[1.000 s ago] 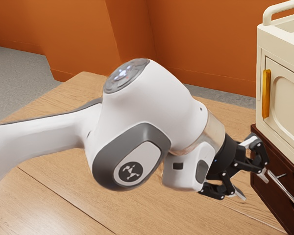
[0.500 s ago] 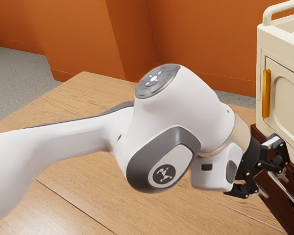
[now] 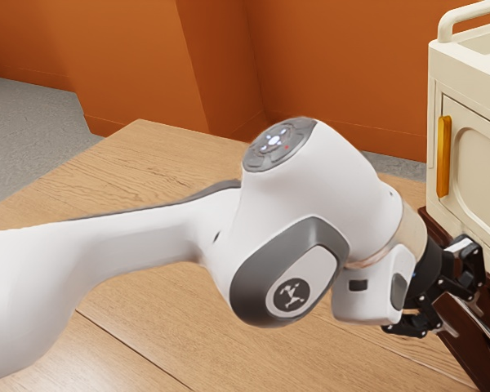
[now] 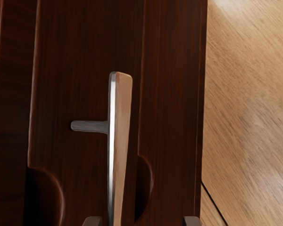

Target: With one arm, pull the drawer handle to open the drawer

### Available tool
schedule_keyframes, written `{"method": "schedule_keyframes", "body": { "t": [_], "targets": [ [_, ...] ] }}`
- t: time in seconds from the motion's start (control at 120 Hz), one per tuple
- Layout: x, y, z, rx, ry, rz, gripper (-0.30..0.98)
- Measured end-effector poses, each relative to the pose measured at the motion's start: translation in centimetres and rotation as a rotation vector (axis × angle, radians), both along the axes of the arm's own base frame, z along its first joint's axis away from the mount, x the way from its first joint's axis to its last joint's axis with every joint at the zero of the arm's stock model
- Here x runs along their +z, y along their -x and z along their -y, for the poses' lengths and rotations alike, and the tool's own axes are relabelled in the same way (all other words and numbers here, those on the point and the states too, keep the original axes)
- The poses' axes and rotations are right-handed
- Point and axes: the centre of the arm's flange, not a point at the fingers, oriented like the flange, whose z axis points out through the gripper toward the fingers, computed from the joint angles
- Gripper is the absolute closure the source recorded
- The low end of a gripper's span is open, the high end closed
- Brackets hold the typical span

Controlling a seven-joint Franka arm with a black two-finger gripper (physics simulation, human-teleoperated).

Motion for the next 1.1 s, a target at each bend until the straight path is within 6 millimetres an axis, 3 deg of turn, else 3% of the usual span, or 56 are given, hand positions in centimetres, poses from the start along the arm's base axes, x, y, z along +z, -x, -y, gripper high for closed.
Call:
{"method": "schedule_keyframes", "body": {
  "t": [0.35, 0.542, 1.1],
  "targets": [
    [-0.5, -0.1, 0.1, 0.007, 0.006, -0.013, 0.58],
    [-0.2, 1.0, 0.7, -0.009, 0.020, -0.020, 0.64],
    [-0.5, 3.5, -1.5, 0.002, 0.039, -0.061, 0.67]
  ]
}}
